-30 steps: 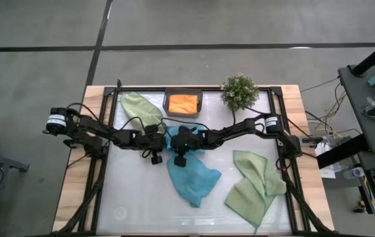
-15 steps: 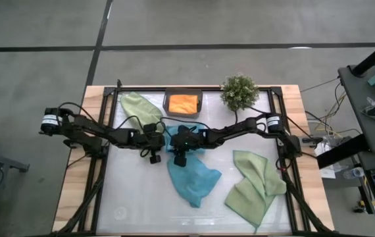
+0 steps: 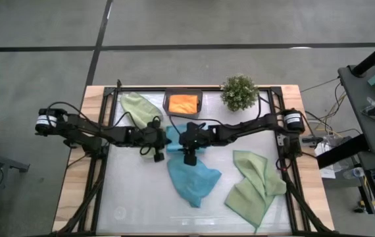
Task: Fold microfiber towels
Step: Fold the left blue microfiber towel
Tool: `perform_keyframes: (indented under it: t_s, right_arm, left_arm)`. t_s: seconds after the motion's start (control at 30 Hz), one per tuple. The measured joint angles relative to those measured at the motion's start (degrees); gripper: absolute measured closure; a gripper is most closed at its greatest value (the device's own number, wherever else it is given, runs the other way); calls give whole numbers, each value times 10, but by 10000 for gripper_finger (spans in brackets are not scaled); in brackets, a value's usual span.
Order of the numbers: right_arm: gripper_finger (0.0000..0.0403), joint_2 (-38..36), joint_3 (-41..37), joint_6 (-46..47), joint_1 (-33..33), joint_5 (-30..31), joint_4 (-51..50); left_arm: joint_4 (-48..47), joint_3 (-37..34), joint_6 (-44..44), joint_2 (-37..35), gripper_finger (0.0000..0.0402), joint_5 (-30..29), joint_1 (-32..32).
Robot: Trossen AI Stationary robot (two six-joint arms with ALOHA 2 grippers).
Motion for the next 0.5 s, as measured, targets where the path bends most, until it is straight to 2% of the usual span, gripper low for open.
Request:
perform_keyframes:
  t_s: [0.23, 0.5]
  right_arm:
    - [323, -22, -78, 34, 4, 29, 13]
    - [384, -22, -147, 72, 8, 29, 49]
  left_arm:
    - [17, -4, -6, 2, 396, 33, 0]
    - [30, -5, -43, 80, 396, 55, -1]
